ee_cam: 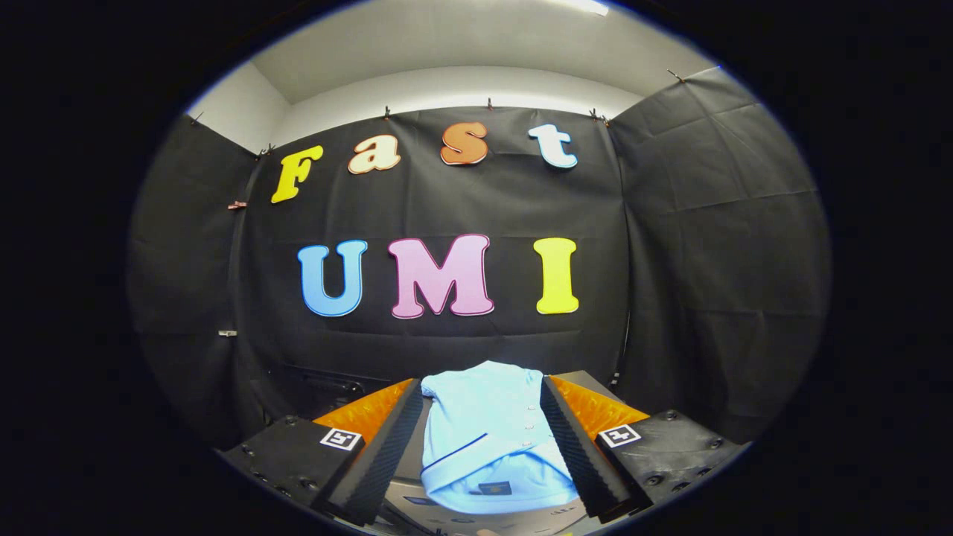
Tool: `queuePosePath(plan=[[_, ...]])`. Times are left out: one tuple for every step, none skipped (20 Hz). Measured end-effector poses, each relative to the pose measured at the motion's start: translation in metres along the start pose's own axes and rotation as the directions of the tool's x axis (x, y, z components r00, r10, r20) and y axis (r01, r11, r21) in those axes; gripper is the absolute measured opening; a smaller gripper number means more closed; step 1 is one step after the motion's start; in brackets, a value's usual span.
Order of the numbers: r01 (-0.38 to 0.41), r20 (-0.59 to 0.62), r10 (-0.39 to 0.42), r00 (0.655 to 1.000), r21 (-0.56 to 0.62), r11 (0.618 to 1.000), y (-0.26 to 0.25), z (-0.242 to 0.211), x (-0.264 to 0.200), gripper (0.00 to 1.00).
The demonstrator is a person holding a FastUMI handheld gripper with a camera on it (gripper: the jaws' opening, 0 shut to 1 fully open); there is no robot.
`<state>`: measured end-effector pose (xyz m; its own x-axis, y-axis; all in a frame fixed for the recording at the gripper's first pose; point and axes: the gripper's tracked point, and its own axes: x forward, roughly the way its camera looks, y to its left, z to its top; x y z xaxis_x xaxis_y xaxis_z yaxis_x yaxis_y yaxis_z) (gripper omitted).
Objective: Put the clothes into the washing machine and then close the washing machine lid.
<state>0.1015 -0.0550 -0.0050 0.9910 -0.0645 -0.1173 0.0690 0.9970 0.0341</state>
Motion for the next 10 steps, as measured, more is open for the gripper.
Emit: queuePosePath(plan=[[0.001,-0.014,-0.001,1.0,0.002,1.0,-0.003,0.0,0.01,0.99],[0.005,-0.028,-0.005,1.0,0.004,1.0,-0.008,0.001,0.02,0.99],[0.009,-0.045,-0.009,0.999,0.006,1.0,-0.013,0.001,0.031,0.99],[0.012,-0.065,-0.011,0.998,0.01,1.0,-0.018,-0.001,0.042,0.99],[0.014,-0.088,-0.012,0.996,0.016,1.0,-0.022,-0.003,0.052,0.99],[0.014,-0.111,-0.011,0.994,0.021,1.0,-0.026,-0.006,0.063,1.0],[0.015,-0.135,-0.012,0.991,0.023,1.0,-0.03,-0.01,0.074,1.0],[0.015,-0.162,-0.011,0.987,0.024,1.0,-0.035,-0.015,0.085,1.0],[0.015,-0.197,-0.009,0.98,0.028,0.999,-0.039,-0.022,0.097,0.99],[0.018,-0.23,-0.01,0.973,0.033,0.999,-0.043,-0.029,0.107,0.99]])
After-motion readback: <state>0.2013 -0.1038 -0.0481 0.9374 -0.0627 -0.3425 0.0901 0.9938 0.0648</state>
